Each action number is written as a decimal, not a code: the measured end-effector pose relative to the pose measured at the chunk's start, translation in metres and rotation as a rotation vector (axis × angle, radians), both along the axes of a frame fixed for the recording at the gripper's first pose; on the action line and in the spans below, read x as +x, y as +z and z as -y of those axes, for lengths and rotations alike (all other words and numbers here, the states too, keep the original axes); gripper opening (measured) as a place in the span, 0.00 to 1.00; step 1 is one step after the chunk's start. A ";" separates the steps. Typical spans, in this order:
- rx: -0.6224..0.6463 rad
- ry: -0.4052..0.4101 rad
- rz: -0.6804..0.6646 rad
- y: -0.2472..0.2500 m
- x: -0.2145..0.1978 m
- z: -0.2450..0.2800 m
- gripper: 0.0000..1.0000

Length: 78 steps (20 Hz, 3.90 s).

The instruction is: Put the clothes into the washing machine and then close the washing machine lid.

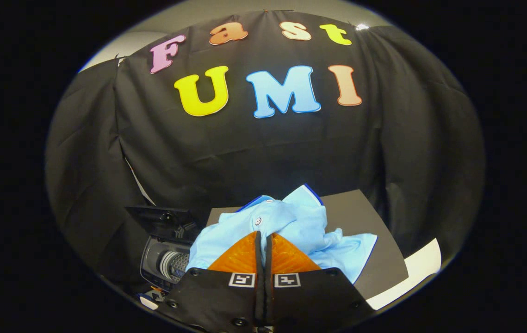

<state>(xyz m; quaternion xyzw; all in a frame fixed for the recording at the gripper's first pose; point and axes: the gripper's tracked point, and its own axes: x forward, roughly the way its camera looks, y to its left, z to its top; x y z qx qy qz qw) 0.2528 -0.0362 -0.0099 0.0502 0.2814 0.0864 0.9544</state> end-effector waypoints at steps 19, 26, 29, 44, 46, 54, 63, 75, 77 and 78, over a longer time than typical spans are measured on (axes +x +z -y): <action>0.000 0.131 0.172 0.100 -0.004 -0.097 0.01; 0.038 0.236 0.187 0.116 -0.010 -0.174 0.01; 0.058 0.289 0.190 0.120 -0.012 -0.212 0.01; 0.149 0.490 0.159 0.110 -0.031 -0.365 0.01; 0.141 0.496 0.153 0.100 -0.030 -0.375 0.01; 0.075 0.510 0.072 0.022 -0.030 -0.400 0.01; 0.007 0.504 -0.031 -0.074 -0.017 -0.422 0.01; -0.104 0.484 -0.145 -0.197 -0.005 -0.433 0.02; -0.119 0.472 -0.142 -0.207 -0.002 -0.430 0.01; -0.125 0.475 -0.162 -0.216 -0.005 -0.431 0.02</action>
